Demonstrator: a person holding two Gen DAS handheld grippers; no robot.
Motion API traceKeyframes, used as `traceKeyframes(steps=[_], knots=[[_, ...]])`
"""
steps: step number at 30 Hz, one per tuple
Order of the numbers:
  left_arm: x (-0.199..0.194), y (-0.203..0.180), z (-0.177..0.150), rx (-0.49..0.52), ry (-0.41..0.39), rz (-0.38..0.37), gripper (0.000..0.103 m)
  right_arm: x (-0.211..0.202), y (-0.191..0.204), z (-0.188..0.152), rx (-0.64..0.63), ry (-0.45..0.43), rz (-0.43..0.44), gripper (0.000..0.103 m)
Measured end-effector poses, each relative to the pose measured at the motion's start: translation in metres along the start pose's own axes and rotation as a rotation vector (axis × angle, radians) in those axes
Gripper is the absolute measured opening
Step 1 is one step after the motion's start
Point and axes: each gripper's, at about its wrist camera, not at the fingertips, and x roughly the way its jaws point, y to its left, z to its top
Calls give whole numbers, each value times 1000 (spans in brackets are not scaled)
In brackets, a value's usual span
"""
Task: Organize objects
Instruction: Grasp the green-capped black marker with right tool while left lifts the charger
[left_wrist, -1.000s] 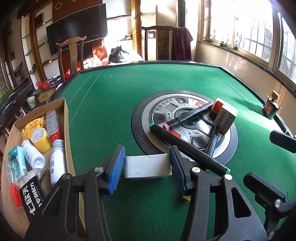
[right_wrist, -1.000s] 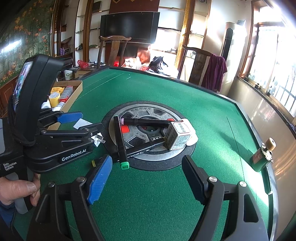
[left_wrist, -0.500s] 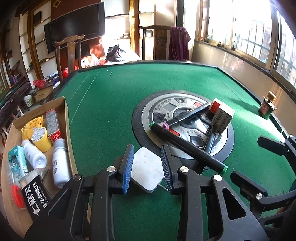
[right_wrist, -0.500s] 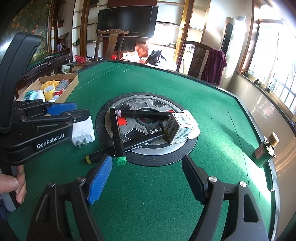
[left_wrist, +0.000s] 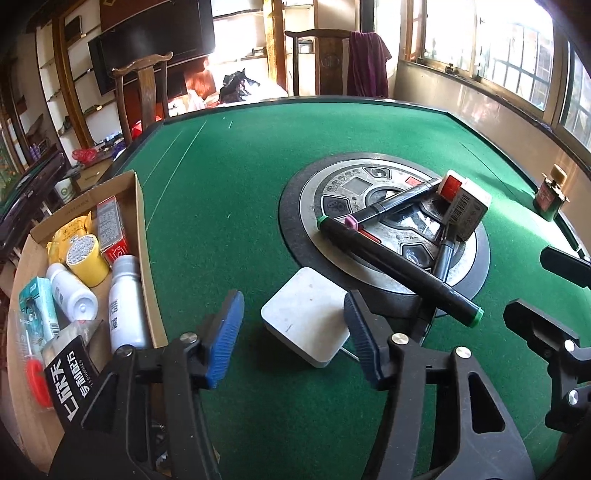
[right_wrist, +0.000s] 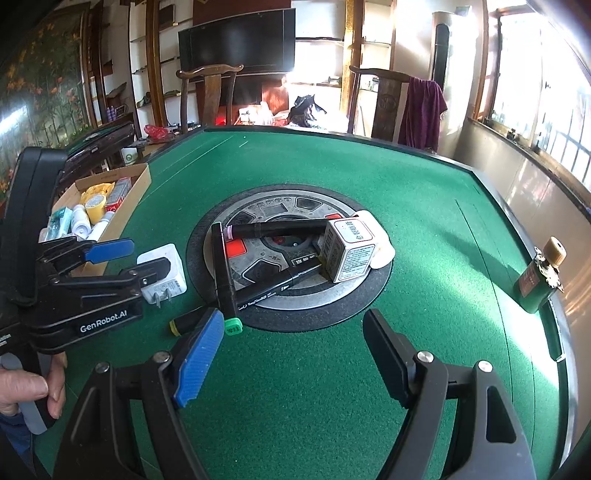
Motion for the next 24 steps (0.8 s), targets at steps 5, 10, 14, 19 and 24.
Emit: traceKeyframes(steps=[5,10,14,19,24], knots=[[6,12,4,-109,46,-73,58,-2,-2,2,10,-10,6,78],[8,-3,12,-102,59,-31,59,-5,-3,3,17,-17,13,78],[23,-6,13,-110,109,-9,66,-6,-4,3,26,-16,21,78],[27,-7,9,-81,106,-3,62,-7,-5,4,28,-20,24,78],[21,6,3,-80,94,-29,62,-5,-8,4,36,-15,36,78]])
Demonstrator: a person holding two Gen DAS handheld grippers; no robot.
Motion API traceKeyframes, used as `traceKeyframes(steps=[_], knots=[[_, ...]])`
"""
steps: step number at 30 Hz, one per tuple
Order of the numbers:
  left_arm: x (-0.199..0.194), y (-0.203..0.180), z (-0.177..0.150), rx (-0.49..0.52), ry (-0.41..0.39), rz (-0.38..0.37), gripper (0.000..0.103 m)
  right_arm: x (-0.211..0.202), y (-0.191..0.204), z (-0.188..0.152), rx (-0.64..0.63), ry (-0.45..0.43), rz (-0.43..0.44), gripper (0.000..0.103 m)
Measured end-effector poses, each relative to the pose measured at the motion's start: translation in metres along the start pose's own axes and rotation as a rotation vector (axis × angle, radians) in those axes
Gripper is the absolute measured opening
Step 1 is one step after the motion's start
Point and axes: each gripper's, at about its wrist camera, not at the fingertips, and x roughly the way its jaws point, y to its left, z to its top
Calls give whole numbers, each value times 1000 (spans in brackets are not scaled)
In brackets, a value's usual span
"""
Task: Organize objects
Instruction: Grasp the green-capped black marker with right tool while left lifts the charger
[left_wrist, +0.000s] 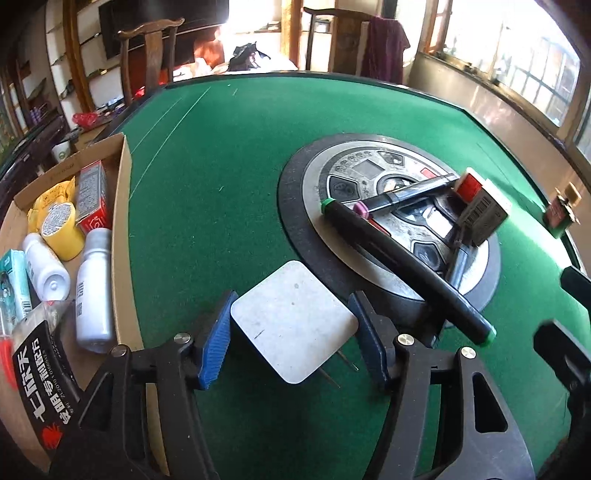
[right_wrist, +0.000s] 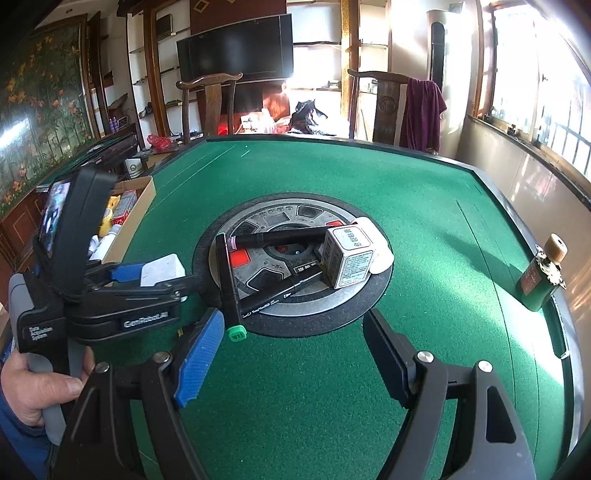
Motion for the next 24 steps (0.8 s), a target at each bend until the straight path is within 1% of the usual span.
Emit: traceKeyframes(steps=[2,5,7,9,10,12,13,14,15,16,17,20,22,23,24], knots=[[-6,0,-2,10,-20,8,62,0,0,0,1,2,41,78],[-21,3,-3,18,-64,-4,62,1,4,4,-17,7,78,78],[-30,6,-4,18,-90,-7,62,7,9,9,-33,31,110,78],[-36,10,-3,13,-103,-18,62,12,17,15,-55,44,123,78],[-39,12,-3,10,-107,-23,62,17,24,19,-77,57,116,78],[-44,17,-3,6,-121,-10,62,30,33,27,-109,88,116,77],[-47,21,-3,2,-133,-4,62,40,35,32,-105,114,123,71],[-51,26,-3,-6,-144,2,62,46,36,35,-98,136,136,62],[-54,31,-2,-11,-154,6,62,56,37,40,-91,168,158,58],[-58,37,-1,-22,-169,15,62,61,38,42,-90,179,161,50],[-60,43,-1,-35,-174,19,62,67,41,44,-100,191,158,47],[-60,56,1,-66,-173,18,62,88,54,49,-131,250,158,47],[-59,60,2,-75,-168,10,62,99,60,50,-154,277,133,47],[-59,61,3,-77,-170,10,62,105,63,48,-163,287,119,45],[-60,61,2,-74,-173,12,62,108,64,47,-162,292,118,38]])
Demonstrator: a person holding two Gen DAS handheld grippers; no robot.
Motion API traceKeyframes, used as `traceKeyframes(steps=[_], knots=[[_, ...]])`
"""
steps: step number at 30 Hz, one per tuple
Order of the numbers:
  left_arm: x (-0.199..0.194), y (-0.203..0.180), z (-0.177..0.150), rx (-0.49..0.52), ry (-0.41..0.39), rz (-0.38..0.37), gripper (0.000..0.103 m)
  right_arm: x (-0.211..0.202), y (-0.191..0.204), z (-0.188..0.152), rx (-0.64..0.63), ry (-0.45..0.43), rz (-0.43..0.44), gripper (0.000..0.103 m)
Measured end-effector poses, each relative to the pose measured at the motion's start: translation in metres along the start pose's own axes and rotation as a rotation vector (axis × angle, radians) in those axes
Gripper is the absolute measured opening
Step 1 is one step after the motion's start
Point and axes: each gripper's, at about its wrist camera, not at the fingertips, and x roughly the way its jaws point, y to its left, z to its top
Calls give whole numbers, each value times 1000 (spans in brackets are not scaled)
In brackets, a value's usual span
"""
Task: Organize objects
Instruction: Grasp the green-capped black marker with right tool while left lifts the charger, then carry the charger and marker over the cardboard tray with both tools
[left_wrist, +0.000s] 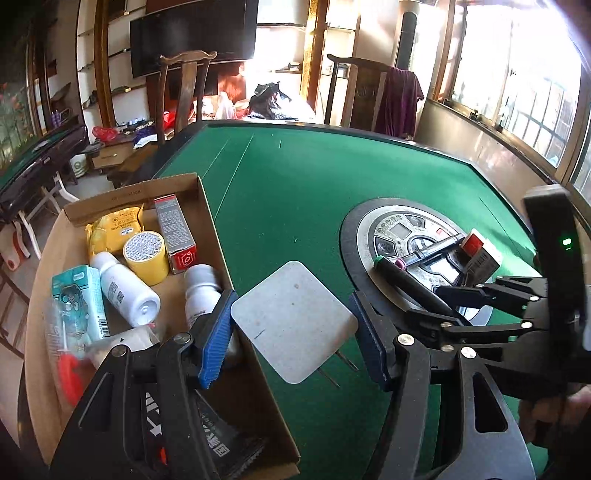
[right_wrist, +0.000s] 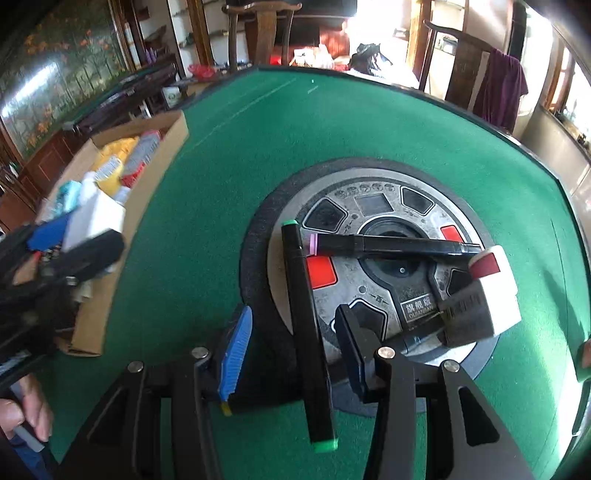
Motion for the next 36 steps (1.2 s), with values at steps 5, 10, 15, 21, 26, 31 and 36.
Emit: traceKeyframes(steps=[5,10,15,21,26,31,36], knots=[[-1,0,0,-1,-8,-5,62,-4,-3,-12,35,-40,14,13],[-3,-2,-1,8,-18,-2,62,-26,8,-28,33,-133,24,13],[-6,-4,-2,16,-32,7,62,-39,15,-30,23,-169,49,13],[-11,-3,-3,15,-43,6,62,-46,13,-28,39,-178,85,13],[-19,7,-2,-5,-59,7,62,-53,19,-28,37,-191,109,13],[-29,24,1,-40,-87,18,62,-60,33,-28,32,-198,144,13],[-36,47,5,-86,-102,32,62,-65,58,-27,7,-205,181,13]])
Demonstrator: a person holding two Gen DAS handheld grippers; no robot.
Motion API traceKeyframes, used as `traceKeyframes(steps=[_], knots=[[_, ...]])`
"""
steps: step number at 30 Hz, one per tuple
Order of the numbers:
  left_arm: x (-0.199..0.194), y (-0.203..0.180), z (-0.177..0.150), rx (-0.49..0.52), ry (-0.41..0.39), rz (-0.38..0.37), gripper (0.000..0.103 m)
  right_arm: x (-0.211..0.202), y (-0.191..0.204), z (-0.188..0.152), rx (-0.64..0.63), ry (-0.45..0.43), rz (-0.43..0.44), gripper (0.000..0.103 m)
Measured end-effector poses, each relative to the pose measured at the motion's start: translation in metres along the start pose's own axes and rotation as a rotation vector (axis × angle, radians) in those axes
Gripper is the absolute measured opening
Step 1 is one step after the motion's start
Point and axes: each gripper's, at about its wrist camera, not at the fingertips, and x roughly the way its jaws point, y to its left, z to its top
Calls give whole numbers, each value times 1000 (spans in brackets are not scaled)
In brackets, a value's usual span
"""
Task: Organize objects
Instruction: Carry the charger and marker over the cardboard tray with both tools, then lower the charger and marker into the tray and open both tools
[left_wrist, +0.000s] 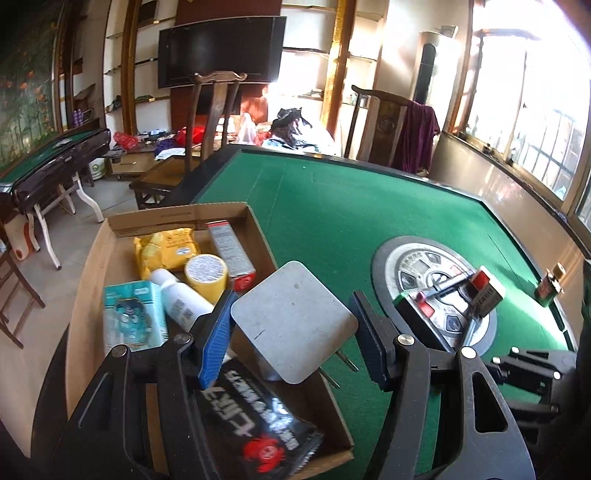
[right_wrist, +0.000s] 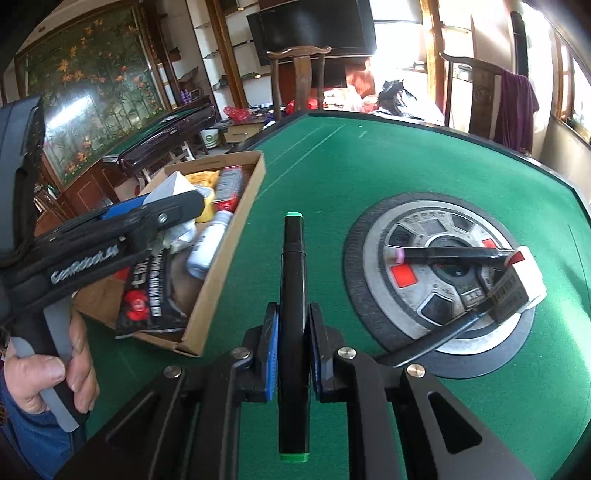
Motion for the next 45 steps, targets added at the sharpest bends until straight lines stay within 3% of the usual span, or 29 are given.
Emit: traceKeyframes(steps=[15,23,33,45], knots=[[-1,104,12,-136,6,104,62,29,101,25,-111,18,133,13],[11,149,10,-175,58,151,62,59,146,27,-156,50,168,13],[23,155,7,-170,108,160,62,95,157,29,-156,92,155,13],[28,155,4,-158,142,198,62,110,167,32,-152,92,149,13]])
